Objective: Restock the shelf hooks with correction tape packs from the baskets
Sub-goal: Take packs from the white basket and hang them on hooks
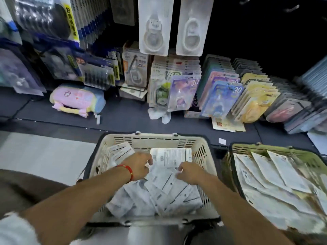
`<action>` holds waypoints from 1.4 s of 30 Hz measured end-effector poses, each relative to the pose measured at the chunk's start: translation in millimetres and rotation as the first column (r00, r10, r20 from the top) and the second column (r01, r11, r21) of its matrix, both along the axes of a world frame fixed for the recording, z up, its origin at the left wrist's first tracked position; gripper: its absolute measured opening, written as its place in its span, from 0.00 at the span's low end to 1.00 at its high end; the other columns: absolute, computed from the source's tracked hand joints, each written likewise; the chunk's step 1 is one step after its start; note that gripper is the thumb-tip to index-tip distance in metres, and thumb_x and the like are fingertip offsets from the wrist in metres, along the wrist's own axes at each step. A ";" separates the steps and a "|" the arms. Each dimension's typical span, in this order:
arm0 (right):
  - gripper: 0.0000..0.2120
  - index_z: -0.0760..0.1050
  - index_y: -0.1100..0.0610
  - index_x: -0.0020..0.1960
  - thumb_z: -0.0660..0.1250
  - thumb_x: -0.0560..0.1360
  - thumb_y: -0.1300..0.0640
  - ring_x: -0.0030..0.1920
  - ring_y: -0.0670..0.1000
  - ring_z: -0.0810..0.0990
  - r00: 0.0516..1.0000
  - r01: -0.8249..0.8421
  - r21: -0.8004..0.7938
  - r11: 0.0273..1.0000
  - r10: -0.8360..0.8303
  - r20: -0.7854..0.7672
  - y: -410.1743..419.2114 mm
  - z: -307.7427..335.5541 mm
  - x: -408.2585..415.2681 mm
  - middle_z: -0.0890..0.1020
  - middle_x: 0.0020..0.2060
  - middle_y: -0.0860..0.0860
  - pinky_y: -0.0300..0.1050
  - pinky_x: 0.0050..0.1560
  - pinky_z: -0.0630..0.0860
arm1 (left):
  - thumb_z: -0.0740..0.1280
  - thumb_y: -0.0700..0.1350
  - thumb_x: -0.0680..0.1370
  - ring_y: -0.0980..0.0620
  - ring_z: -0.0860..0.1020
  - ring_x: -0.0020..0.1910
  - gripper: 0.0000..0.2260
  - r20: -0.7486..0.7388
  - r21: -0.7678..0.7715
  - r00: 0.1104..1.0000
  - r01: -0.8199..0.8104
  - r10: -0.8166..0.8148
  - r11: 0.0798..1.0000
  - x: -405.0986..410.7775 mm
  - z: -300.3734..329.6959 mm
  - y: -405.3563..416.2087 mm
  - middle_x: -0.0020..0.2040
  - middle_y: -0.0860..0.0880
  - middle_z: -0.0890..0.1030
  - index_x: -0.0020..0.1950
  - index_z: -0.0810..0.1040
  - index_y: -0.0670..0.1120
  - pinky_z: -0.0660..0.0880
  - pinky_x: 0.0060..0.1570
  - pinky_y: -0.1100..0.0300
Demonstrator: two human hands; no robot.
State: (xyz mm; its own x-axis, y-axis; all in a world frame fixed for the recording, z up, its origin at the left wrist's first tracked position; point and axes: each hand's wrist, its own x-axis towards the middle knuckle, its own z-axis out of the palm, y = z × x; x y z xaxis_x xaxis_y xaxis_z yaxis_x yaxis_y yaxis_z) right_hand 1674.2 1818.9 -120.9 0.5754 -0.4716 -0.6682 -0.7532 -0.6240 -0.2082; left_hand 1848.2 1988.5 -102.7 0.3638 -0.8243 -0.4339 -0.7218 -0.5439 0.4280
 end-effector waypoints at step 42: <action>0.51 0.56 0.49 0.84 0.82 0.70 0.49 0.77 0.58 0.62 0.997 -0.037 -0.021 0.999 0.036 -0.063 50.1 -53.0 -53.9 0.63 0.77 0.53 0.64 0.77 0.65 | 0.78 0.37 0.73 0.43 0.71 0.73 0.43 -0.569 -0.016 0.643 -0.632 0.513 0.775 -21.4 -49.5 62.8 0.71 0.50 0.72 0.82 0.58 0.51 0.74 0.67 0.51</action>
